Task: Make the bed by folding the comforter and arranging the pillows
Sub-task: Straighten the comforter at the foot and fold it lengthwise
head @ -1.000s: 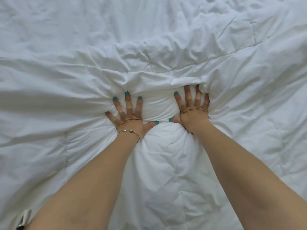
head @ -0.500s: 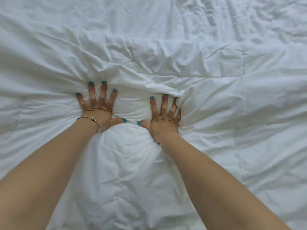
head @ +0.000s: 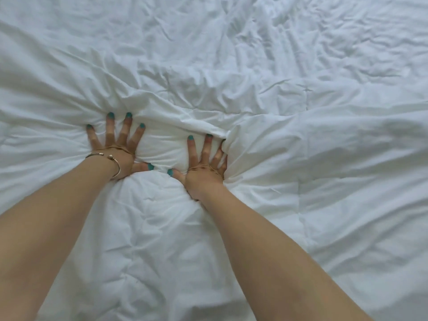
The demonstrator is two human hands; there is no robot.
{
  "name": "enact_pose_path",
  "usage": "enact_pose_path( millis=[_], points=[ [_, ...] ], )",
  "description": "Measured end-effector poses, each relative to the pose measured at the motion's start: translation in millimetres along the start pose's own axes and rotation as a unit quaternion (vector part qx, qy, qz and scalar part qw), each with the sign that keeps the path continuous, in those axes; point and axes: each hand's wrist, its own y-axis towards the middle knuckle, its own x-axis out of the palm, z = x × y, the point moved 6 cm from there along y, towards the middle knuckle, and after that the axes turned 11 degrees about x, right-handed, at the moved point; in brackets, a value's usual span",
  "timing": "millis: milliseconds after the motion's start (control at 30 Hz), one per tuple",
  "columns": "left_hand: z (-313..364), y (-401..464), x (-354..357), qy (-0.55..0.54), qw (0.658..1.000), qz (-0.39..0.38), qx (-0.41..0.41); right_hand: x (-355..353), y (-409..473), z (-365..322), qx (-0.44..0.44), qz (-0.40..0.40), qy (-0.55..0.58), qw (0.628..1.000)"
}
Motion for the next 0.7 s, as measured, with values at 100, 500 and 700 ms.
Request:
enact_pose_path(
  millis=[100, 500, 700],
  points=[
    [11.0, -11.0, -15.7, -0.012, 1.0, -0.011, 0.01, -11.9, -18.7, 2.7, -0.052, -0.055, 0.048, 0.996],
    [154.1, -17.6, -123.3, 0.058, 0.976, 0.084, 0.194, -192.4, -44.9, 133.1, -0.047, 0.113, -0.024, 0.992],
    [130.9, -20.3, -119.7, 0.054, 0.972, 0.14, 0.181, -179.8, -37.5, 150.2, 0.003, -0.075, -0.123, 0.99]
  ],
)
